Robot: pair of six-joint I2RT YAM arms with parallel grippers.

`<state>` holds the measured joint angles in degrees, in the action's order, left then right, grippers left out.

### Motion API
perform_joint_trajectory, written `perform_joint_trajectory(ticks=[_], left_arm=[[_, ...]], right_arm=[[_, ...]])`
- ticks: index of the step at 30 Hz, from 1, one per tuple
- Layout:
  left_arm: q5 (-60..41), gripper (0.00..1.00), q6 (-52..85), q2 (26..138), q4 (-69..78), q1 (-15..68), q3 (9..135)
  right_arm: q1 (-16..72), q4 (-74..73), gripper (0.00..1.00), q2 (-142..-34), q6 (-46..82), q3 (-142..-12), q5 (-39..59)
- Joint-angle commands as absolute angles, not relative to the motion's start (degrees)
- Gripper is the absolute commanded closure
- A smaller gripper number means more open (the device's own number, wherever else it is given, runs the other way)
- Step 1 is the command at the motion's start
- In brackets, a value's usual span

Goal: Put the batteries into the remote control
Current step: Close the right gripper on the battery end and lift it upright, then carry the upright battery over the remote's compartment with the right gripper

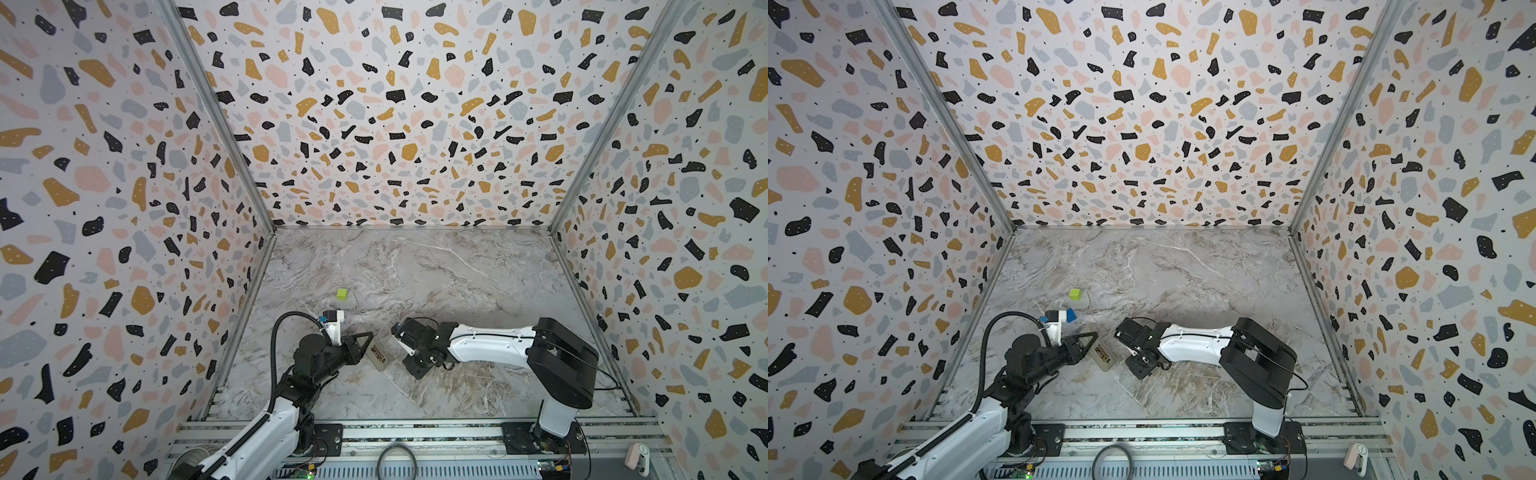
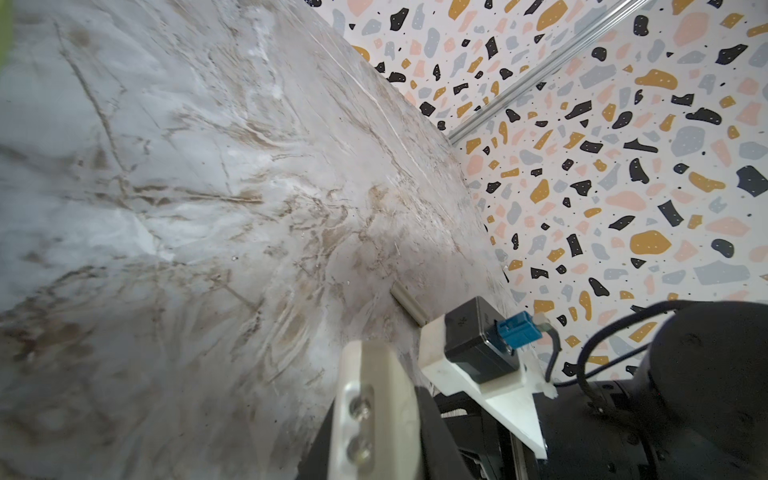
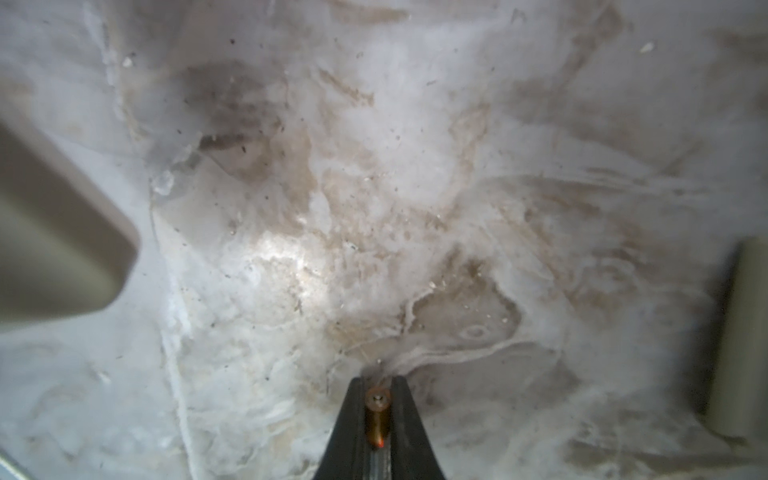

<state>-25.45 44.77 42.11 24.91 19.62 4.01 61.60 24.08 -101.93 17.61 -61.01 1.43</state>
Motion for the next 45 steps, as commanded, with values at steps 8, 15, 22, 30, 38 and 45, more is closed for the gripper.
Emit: perform_joint_trajectory(ticks=[8, 15, 22, 30, 38, 45], left_arm=[[-25.27, 1.0, 44.27, 40.27, 25.97, 19.94, 5.31], [-24.53, 1.0, 43.13, 40.17, 24.97, 20.22, 5.36], [-24.44, 1.0, 42.73, 40.28, 24.87, 20.54, 5.45], [-24.46, 1.0, 42.63, 40.29, 24.78, 20.81, 5.64], [-24.8, 1.0, 42.96, 40.84, 25.18, 21.43, 6.21], [-25.65, 1.0, 44.41, 41.91, 26.46, 22.17, 7.45]], right_arm=[[61.39, 29.58, 0.72, -101.73, 14.31, -61.29, 2.81], [61.28, 33.75, 0.75, -102.96, 14.81, -63.23, 1.43], [61.16, 34.89, 0.82, -104.2, 14.42, -64.17, 1.58], [61.26, 34.71, 0.85, -105.8, 13.9, -64.57, 2.56], [62.34, 32.07, 0.99, -101.33, 12.77, -62.92, 2.19], [63.12, 24.53, 1.0, -90.23, 13.1, -60.11, 0.1]])
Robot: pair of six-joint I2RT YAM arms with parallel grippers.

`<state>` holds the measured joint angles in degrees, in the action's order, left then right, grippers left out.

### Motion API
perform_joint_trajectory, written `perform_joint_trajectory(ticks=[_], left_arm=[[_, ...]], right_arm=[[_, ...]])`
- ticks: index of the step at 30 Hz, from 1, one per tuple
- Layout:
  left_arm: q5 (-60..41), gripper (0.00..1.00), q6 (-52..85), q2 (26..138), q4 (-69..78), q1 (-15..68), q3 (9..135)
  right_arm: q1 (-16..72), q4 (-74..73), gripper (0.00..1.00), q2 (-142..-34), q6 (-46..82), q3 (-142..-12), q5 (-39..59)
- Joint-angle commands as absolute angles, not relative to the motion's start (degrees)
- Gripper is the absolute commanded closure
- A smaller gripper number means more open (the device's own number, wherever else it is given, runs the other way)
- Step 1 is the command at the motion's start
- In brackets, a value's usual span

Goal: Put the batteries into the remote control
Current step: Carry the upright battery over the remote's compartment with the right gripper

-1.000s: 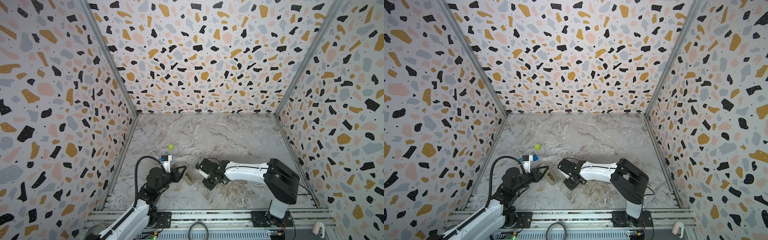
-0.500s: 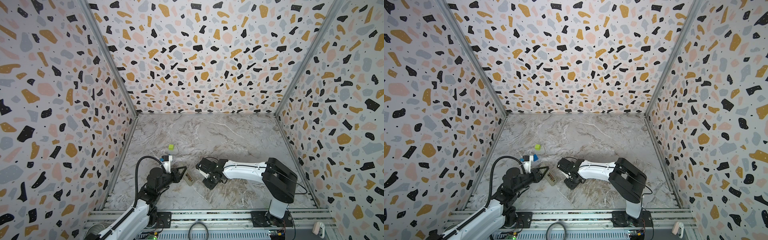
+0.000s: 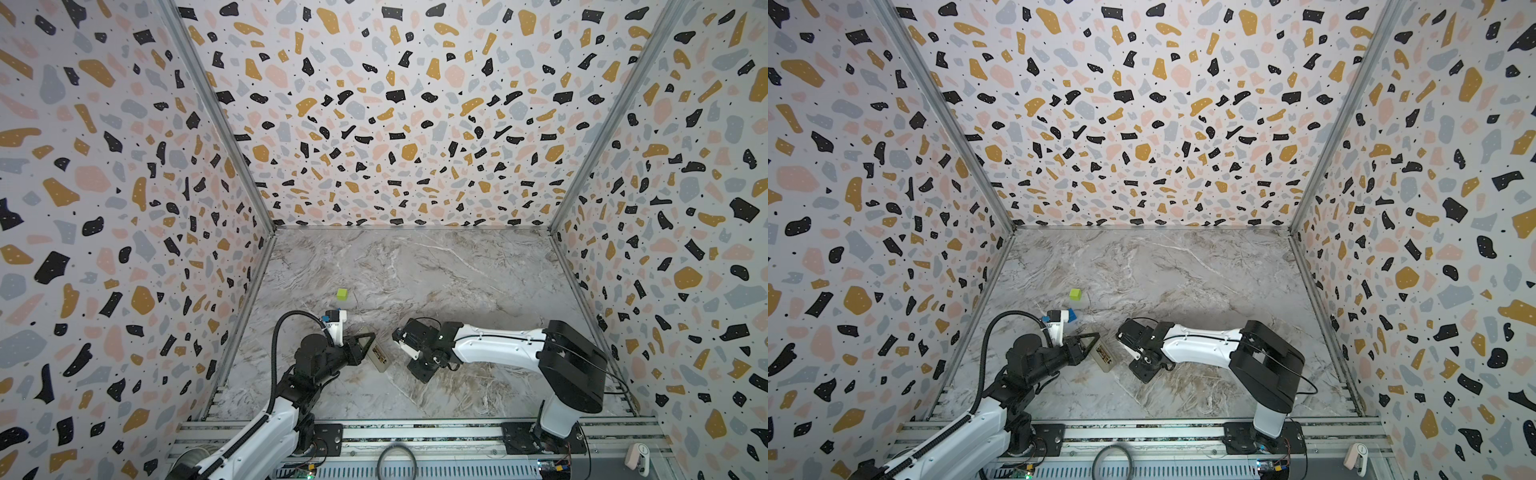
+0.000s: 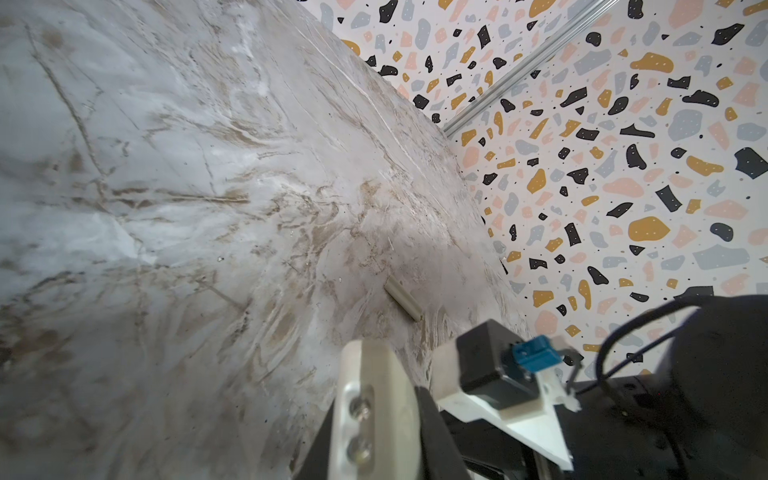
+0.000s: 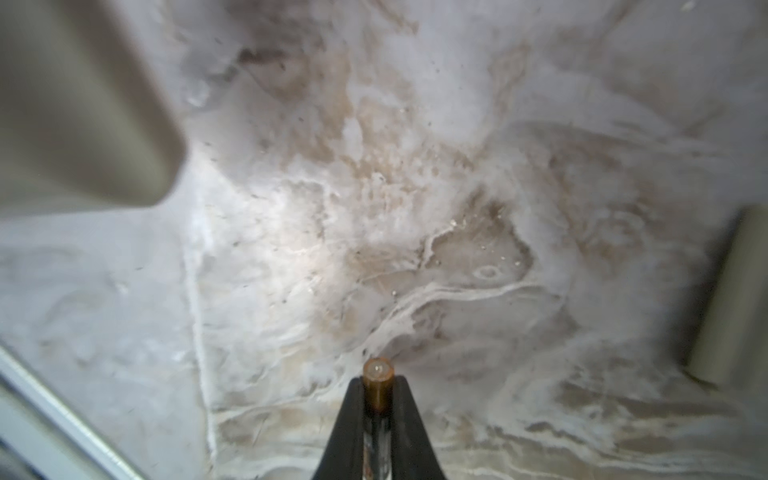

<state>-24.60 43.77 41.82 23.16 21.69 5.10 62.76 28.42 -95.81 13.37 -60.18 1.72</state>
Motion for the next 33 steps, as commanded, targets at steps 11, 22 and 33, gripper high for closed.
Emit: perform_joint_trajectory(ticks=[11, 22, 33], left_arm=[[-31.11, 1.0, 47.77, 45.18, 32.15, 23.36, 9.67], [-32.7, 1.0, 50.32, 46.05, 34.95, 25.14, 11.26], [-32.99, 1.0, 54.68, 44.74, 37.06, 25.48, 10.9]], right_arm=[[61.62, 0.24, 1.0, -72.98, 15.09, -49.95, 5.22], [61.61, -13.93, 1.0, -74.09, 14.28, -46.88, 7.28], [61.87, -18.06, 1.0, -75.93, 13.2, -45.14, 9.51]])
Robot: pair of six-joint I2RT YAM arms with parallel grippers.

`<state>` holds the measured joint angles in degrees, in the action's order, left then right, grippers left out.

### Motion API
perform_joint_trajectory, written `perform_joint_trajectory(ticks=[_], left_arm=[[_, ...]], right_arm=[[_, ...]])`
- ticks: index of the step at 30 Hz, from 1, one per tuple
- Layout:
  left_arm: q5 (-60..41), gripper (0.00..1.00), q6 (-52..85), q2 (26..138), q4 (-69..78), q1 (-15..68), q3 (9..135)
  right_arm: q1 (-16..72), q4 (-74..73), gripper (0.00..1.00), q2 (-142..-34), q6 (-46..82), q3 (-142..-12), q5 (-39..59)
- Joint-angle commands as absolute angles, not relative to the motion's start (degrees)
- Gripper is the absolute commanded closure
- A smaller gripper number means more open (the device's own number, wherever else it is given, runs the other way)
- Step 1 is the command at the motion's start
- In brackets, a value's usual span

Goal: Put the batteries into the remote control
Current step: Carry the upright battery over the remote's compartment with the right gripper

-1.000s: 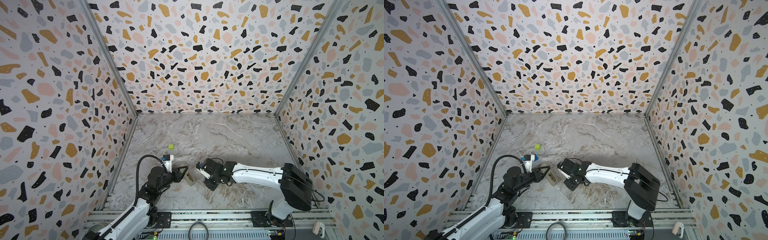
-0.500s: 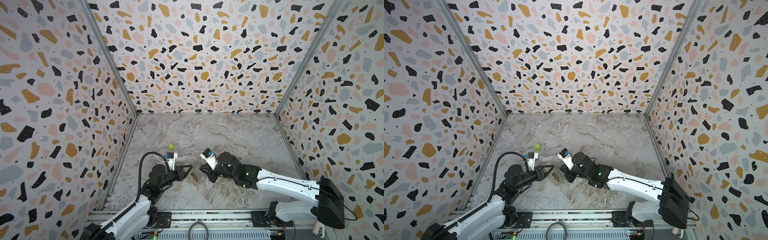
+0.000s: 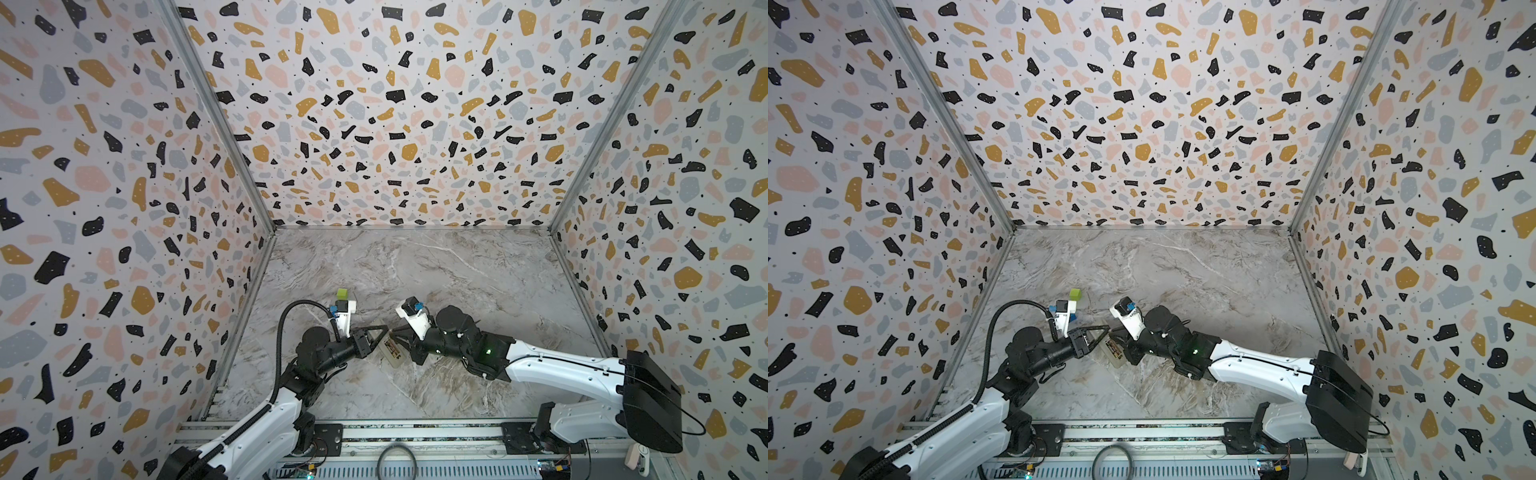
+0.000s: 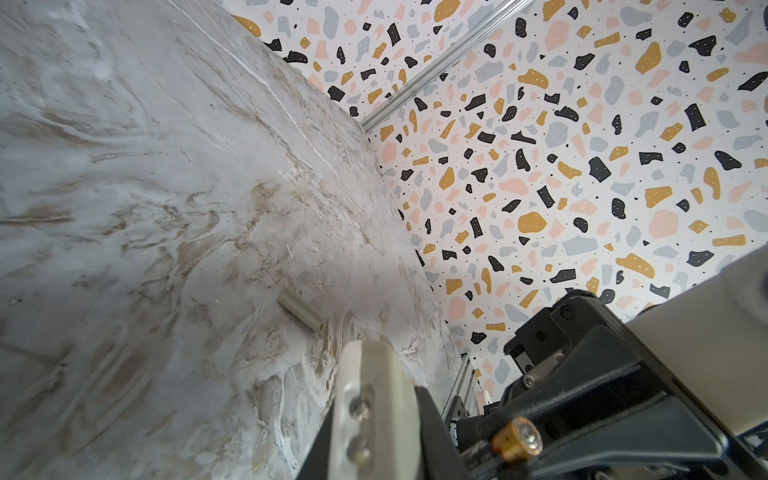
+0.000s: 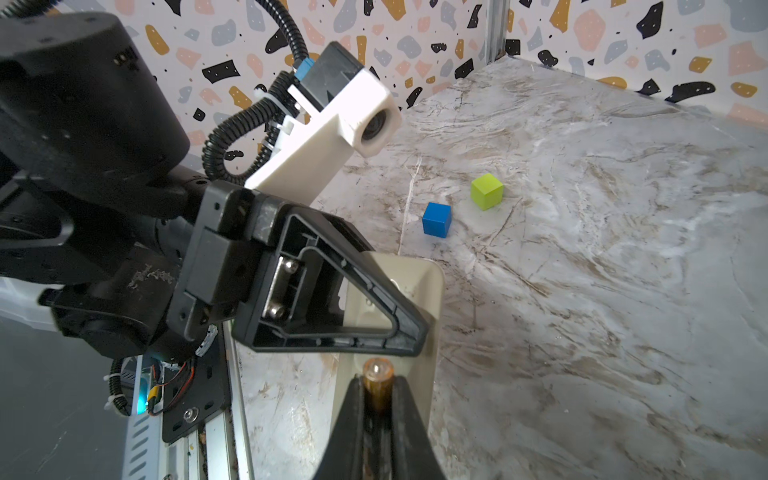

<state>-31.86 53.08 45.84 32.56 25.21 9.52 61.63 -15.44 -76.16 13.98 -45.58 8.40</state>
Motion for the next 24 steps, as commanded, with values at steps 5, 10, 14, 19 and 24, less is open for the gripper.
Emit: perform_joint_trajectory(ticks=[5, 10, 14, 19, 24], left_arm=[[-33.32, 1.0, 56.15, 43.87, 38.11, 25.47, 10.99], [-33.4, 1.0, 56.95, 43.16, 38.39, 25.47, 11.25], [-33.4, 1.0, 57.56, 43.08, 38.9, 25.55, 11.51], [-33.44, 1.0, 58.7, 42.98, 40.15, 25.54, 11.69], [-33.52, 1.0, 59.04, 42.89, 40.43, 25.53, 11.94]], right_arm=[[62.14, -18.08, 1.0, -76.78, 11.31, -45.18, 9.22], [62.17, -18.36, 1.0, -76.81, 10.39, -45.17, 8.9], [62.14, -18.32, 1.0, -77.08, 10.14, -45.04, 8.75], [62.16, -18.4, 1.0, -77.18, 9.89, -44.78, 8.58], [62.15, -18.37, 1.0, -77.15, 9.1, -44.14, 8.04]])
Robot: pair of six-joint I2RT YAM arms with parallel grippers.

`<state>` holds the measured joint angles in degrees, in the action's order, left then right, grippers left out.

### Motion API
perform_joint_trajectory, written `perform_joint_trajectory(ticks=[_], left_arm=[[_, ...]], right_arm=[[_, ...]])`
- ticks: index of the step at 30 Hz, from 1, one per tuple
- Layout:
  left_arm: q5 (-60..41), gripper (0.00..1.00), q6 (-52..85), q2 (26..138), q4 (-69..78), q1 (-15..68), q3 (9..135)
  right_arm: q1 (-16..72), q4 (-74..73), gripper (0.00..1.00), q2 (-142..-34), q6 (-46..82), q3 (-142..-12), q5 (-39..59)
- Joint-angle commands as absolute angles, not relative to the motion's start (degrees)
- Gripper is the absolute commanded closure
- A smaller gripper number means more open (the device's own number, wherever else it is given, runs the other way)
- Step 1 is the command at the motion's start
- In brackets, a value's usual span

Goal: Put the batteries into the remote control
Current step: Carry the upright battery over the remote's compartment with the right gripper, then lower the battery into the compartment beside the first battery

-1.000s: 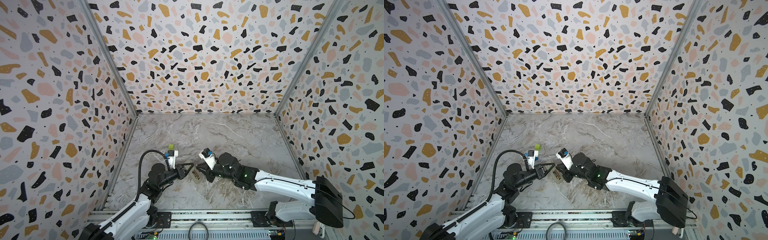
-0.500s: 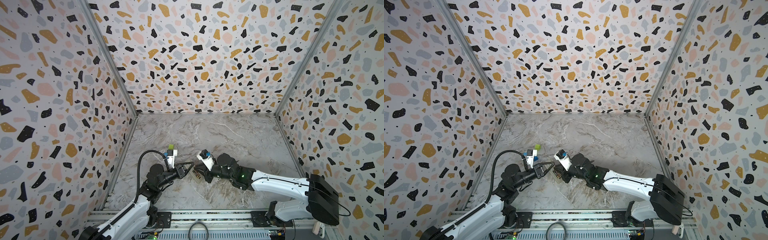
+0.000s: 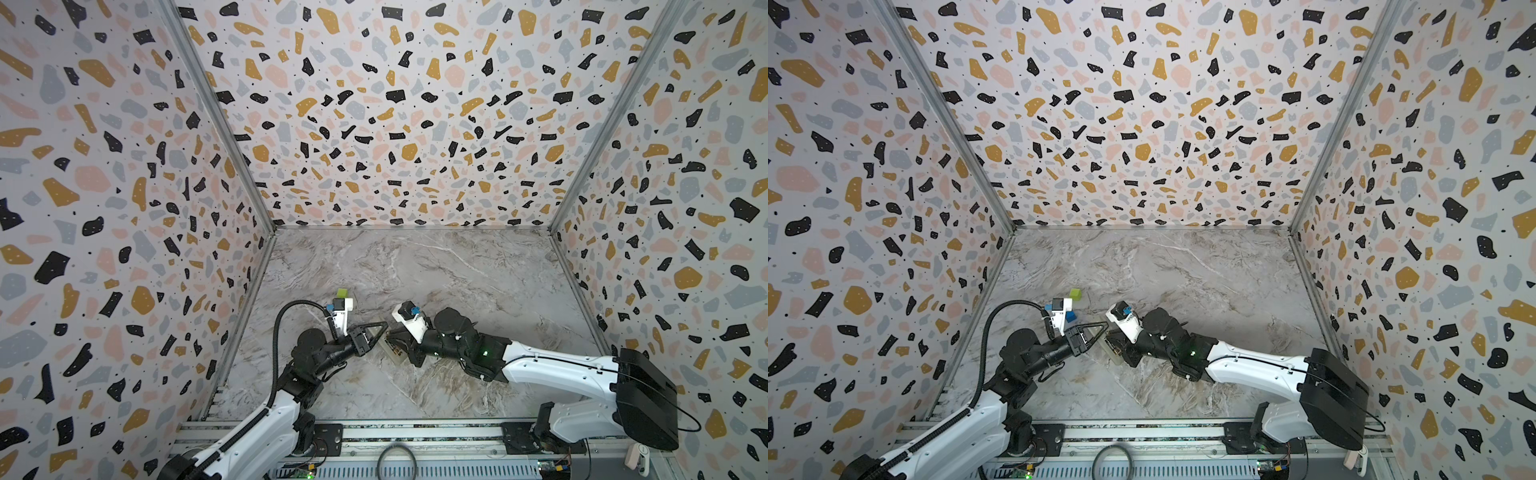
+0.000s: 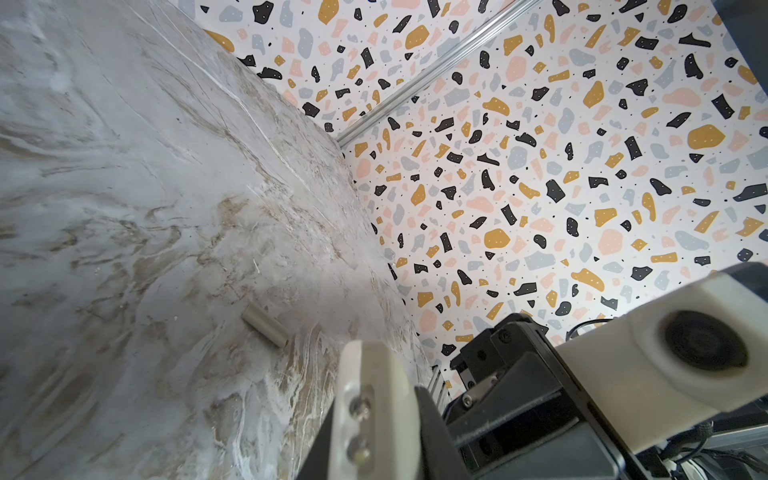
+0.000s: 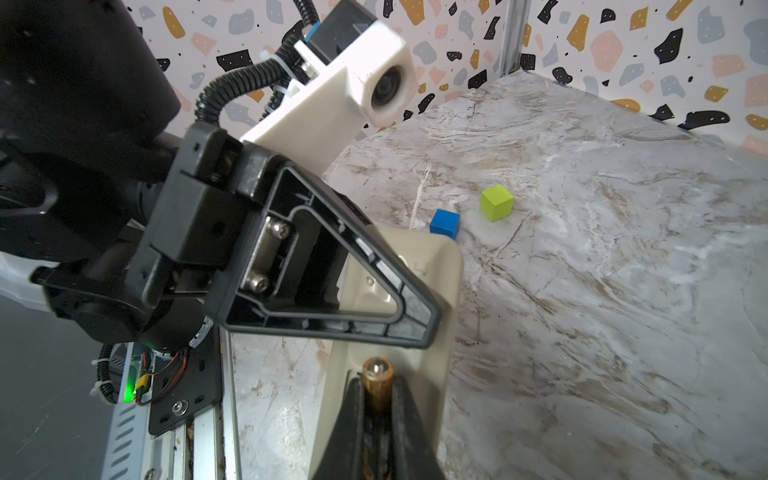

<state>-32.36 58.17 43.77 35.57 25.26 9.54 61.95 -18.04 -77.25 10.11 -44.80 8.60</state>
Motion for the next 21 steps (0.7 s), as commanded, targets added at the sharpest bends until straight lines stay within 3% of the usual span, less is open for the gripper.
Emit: perform_joint_trajectory(ticks=[1, 14, 21], left_arm=[[-33.49, 1.0, 59.06, 42.89, 40.51, 25.49, 11.95], [-33.32, 1.0, 59.59, 42.63, 41.39, 25.54, 12.13], [-33.23, 1.0, 59.77, 42.54, 41.77, 25.52, 11.87]], right_arm=[[62.14, -18.29, 1.0, -77.14, 8.9, -44.08, 7.87], [62.18, -17.67, 1.0, -76.8, 8.2, -43.69, 7.59], [62.15, -17.65, 0.91, -76.92, 8.0, -43.43, 6.66]])
